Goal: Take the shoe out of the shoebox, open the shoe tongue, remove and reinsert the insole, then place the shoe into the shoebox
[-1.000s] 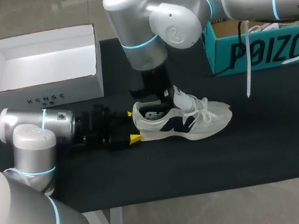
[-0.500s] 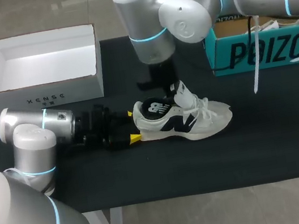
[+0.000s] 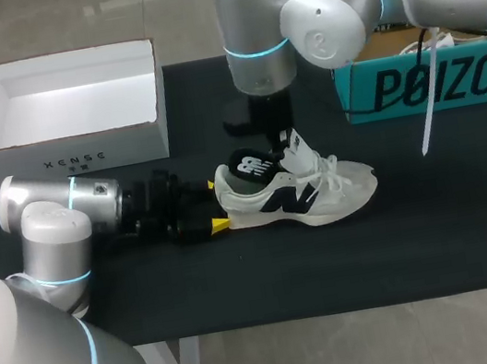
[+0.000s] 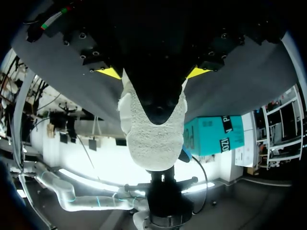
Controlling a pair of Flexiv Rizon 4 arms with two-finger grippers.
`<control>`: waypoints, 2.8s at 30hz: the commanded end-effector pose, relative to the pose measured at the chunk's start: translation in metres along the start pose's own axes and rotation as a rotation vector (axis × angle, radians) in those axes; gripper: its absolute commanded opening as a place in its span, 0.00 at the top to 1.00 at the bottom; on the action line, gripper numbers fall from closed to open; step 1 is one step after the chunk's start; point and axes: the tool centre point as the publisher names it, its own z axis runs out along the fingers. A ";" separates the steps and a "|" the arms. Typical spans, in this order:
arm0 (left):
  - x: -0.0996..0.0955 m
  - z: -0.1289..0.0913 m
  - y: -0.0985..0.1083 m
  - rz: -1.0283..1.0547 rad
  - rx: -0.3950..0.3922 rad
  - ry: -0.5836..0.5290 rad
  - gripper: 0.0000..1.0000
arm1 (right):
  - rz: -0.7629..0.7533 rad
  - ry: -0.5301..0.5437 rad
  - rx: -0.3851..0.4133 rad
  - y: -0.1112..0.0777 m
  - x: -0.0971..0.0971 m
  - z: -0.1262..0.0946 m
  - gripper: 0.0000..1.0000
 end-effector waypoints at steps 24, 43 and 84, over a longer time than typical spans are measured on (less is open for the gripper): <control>-0.001 0.004 0.004 0.002 0.001 0.000 1.00 | -0.019 0.014 -0.110 0.033 -0.006 0.008 1.00; -0.001 0.004 0.004 0.002 0.001 0.000 1.00 | 0.003 -0.063 -0.257 0.045 -0.021 -0.043 1.00; -0.001 0.004 0.004 0.002 0.001 0.000 1.00 | 0.053 -0.235 -0.443 0.052 -0.034 -0.166 1.00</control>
